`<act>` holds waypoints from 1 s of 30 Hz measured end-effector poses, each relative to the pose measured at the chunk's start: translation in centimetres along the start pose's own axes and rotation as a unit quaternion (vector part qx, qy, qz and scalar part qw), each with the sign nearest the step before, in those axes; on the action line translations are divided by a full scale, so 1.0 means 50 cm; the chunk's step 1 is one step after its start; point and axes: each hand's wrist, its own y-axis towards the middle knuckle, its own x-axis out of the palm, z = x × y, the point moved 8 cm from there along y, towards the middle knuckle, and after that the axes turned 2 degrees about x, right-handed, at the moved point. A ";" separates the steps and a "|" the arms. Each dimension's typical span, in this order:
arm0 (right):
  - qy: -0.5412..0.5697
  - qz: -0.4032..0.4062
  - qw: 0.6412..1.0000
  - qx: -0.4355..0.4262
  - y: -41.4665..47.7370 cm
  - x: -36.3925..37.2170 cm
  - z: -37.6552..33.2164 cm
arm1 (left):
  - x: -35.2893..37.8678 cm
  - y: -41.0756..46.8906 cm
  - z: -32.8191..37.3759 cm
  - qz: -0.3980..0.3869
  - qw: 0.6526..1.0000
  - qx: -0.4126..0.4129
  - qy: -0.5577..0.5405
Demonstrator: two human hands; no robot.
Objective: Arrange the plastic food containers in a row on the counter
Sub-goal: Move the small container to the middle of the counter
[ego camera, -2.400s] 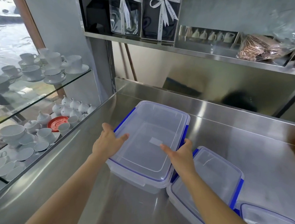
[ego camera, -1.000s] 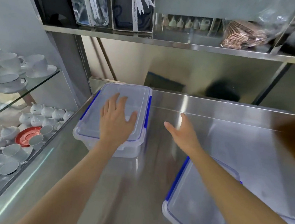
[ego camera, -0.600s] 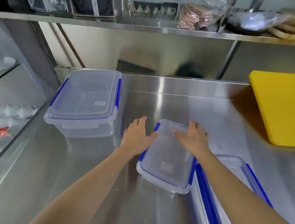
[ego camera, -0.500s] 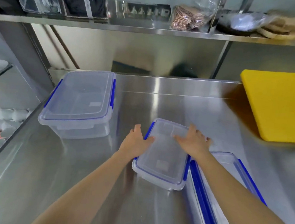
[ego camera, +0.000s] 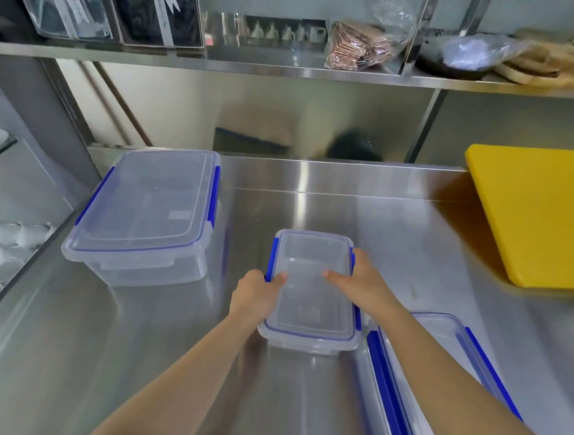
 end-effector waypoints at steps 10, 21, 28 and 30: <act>-0.196 -0.222 0.955 -0.004 0.062 0.048 -0.004 | -0.031 0.089 0.077 0.093 0.992 0.084 0.030; -0.124 -0.117 0.981 -0.091 0.211 0.030 -0.089 | -0.019 0.185 0.123 0.134 0.935 0.163 0.285; -0.138 -0.037 0.984 -0.110 0.253 0.068 -0.116 | -0.025 0.219 0.151 0.136 0.900 0.199 0.362; -0.196 -0.012 0.974 -0.110 0.259 0.069 -0.119 | -0.014 0.231 0.135 0.089 0.912 0.178 0.359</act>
